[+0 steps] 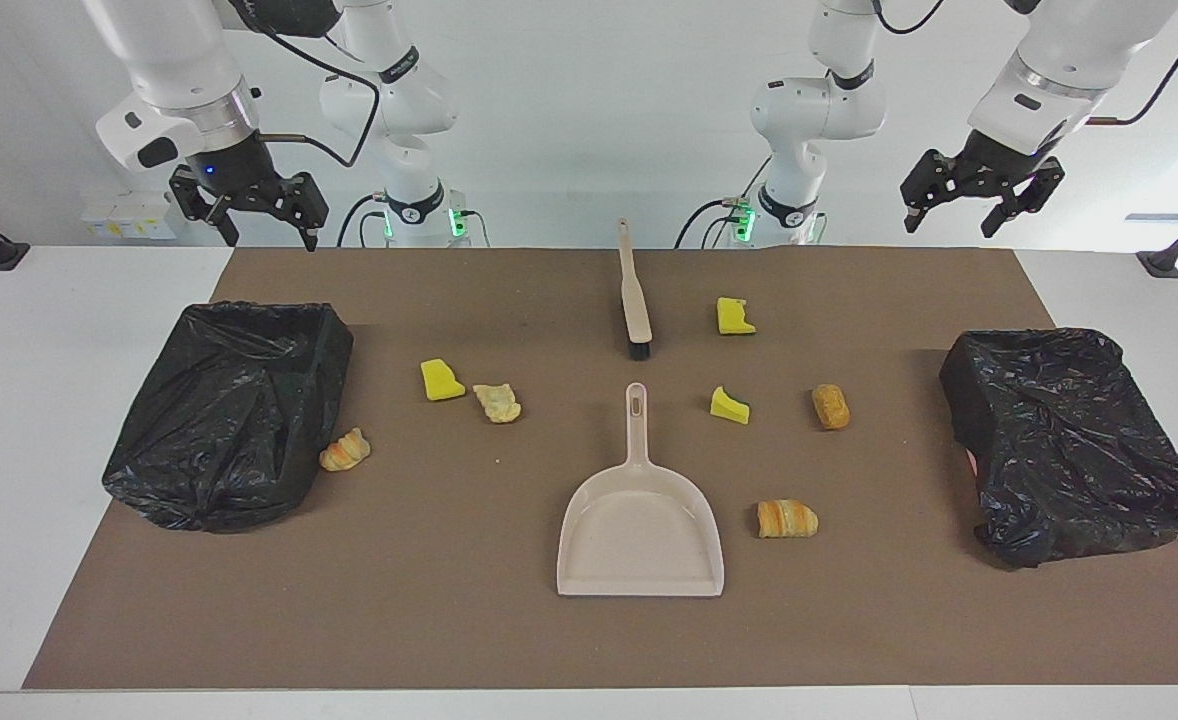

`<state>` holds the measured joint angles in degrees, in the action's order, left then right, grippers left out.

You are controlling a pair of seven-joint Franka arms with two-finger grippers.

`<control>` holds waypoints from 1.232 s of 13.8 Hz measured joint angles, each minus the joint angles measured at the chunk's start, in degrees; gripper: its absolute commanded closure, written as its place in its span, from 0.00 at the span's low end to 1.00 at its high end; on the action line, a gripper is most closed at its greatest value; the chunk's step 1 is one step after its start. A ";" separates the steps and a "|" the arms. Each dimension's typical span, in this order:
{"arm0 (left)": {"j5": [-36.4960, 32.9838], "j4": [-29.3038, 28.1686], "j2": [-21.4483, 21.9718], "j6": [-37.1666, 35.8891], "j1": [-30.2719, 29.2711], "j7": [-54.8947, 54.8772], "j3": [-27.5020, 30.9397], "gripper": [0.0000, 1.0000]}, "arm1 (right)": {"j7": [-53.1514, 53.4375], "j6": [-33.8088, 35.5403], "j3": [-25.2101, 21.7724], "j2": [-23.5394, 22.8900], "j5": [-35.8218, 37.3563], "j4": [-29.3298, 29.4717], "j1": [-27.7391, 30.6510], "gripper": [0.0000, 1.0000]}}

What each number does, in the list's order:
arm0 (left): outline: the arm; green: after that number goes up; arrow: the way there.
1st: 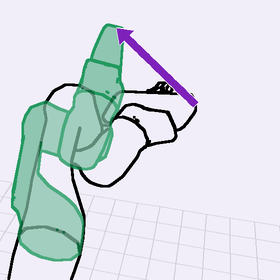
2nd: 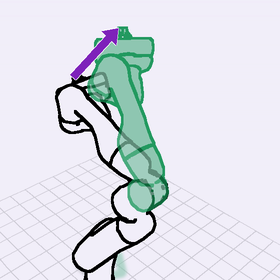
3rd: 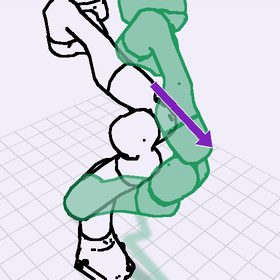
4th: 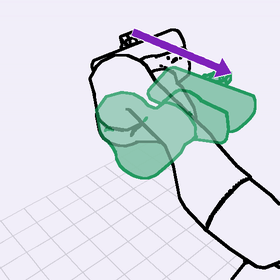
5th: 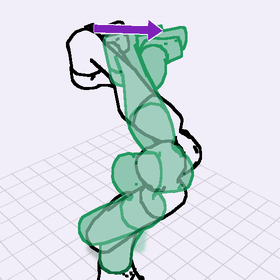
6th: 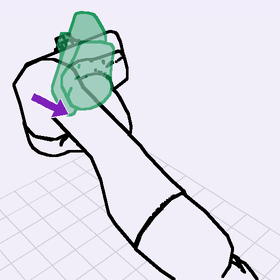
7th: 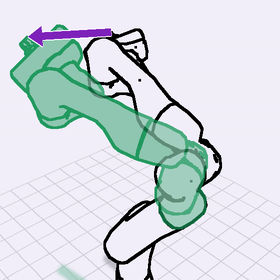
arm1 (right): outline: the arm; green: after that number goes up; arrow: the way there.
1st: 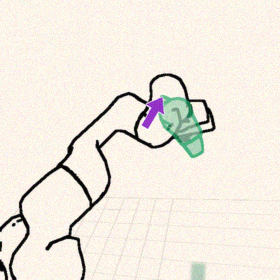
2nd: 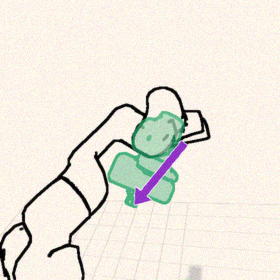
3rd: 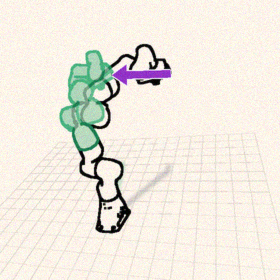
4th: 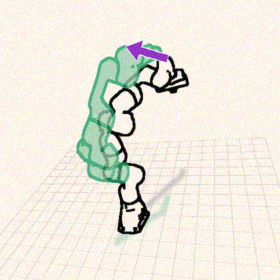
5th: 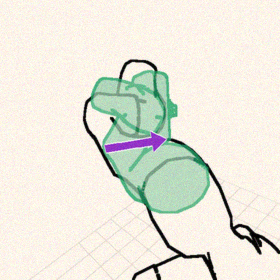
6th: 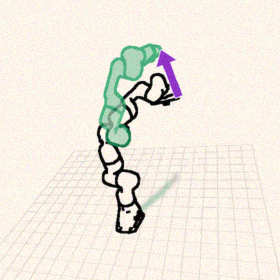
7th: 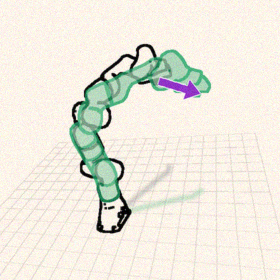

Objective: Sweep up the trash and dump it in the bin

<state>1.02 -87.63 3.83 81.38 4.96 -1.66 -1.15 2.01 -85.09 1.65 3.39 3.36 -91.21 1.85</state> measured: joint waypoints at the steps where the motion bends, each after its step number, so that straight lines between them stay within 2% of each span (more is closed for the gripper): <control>1: 0.00 -0.34 0.05 0.00 0.01 0.41 -0.45 0.00 | 0.00 0.00 0.00 0.00 0.00 0.00 0.00 0.00; 5: 0.02 -4.05 1.12 0.06 0.07 6.07 -4.50 0.00 | 0.00 0.00 0.00 0.00 0.00 0.00 0.00 0.00; 9: 0.28 -11.33 4.27 4.02 0.29 14.12 -10.62 0.00 | 0.00 0.76 -0.26 0.34 0.15 0.06 0.03 0.00; 13: 2.25 -20.37 6.63 10.76 6.00 22.05 -13.48 0.00 | 0.00 0.76 -0.33 1.08 0.04 -0.05 -0.08 0.00; 15: 2.88 -22.98 7.55 12.56 8.97 25.11 -13.61 0.00 | 0.30 0.35 0.73 -0.67 -1.05 -0.23 -1.05 0.00; 17: 3.98 -25.09 8.19 14.09 9.93 26.01 -13.62 0.00 | 2.81 -3.30 1.55 -3.62 -3.11 -0.34 -2.49 0.00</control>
<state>5.00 -112.71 12.02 95.47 14.89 24.35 -14.77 4.82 -88.39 3.21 -0.23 0.25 -91.55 -0.64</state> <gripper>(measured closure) 0.000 0.000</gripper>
